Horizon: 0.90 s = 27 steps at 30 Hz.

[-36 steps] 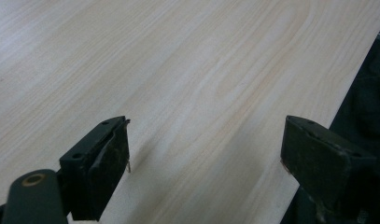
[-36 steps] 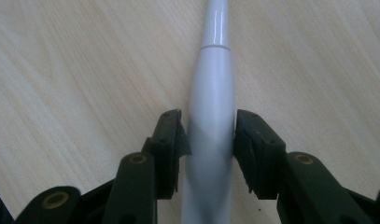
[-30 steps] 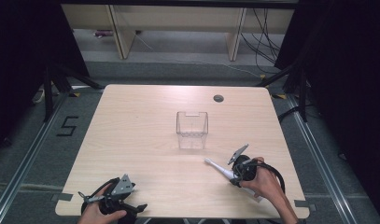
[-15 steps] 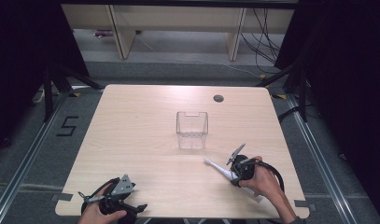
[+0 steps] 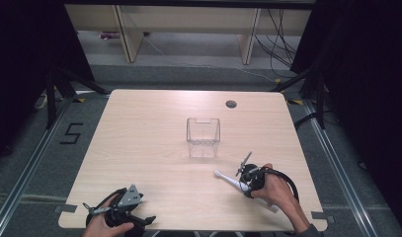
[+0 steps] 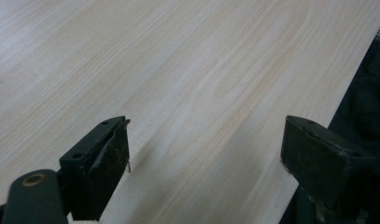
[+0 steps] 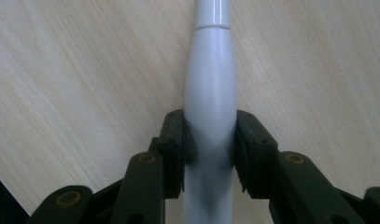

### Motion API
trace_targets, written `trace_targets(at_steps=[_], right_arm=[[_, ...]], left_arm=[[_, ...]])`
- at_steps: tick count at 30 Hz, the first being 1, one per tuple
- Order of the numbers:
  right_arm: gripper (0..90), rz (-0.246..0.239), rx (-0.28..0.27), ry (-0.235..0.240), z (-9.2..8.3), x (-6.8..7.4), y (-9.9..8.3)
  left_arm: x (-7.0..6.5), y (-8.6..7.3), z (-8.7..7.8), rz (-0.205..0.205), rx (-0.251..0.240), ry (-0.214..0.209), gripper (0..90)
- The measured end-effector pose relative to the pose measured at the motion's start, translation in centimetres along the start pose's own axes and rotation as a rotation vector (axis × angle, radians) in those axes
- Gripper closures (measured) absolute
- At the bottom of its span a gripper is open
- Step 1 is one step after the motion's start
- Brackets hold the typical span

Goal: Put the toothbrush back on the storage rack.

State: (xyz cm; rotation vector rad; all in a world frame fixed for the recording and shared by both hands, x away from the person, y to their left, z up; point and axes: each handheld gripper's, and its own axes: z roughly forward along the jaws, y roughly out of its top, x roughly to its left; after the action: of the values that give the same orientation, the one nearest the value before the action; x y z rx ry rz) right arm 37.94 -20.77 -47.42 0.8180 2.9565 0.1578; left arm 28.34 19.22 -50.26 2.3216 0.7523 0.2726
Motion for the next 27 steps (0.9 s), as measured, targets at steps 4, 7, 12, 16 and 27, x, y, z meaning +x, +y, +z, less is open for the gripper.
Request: trace_targets(at_steps=[4, 7, 12, 16, 27], right_arm=[[66.3, 0.03, 0.03, 0.015, -0.07, 0.27, 0.2], [66.3, 0.018, 0.031, 0.013, -0.05, 0.25, 0.26], [66.4, 0.028, 0.061, 0.01, 0.07, 0.44, 0.51], [66.5, 0.03, 0.073, 0.011, 0.02, 0.46, 0.68], [66.7, 0.015, 0.049, 0.008, -0.61, 0.64, 0.51]], left_arm=[[0.0, 0.01, 0.0, 0.0, -0.001, 0.0, 14.8], [-0.01, 0.01, -0.02, 0.001, -0.001, 0.001, 14.8], [-0.02, 0.02, -0.01, 0.001, -0.001, 0.0, 14.8], [0.0, 0.02, -0.05, -0.001, -0.002, 0.0, 14.8], [-0.03, 0.02, -0.06, -0.004, -0.003, 0.001, 14.8]])
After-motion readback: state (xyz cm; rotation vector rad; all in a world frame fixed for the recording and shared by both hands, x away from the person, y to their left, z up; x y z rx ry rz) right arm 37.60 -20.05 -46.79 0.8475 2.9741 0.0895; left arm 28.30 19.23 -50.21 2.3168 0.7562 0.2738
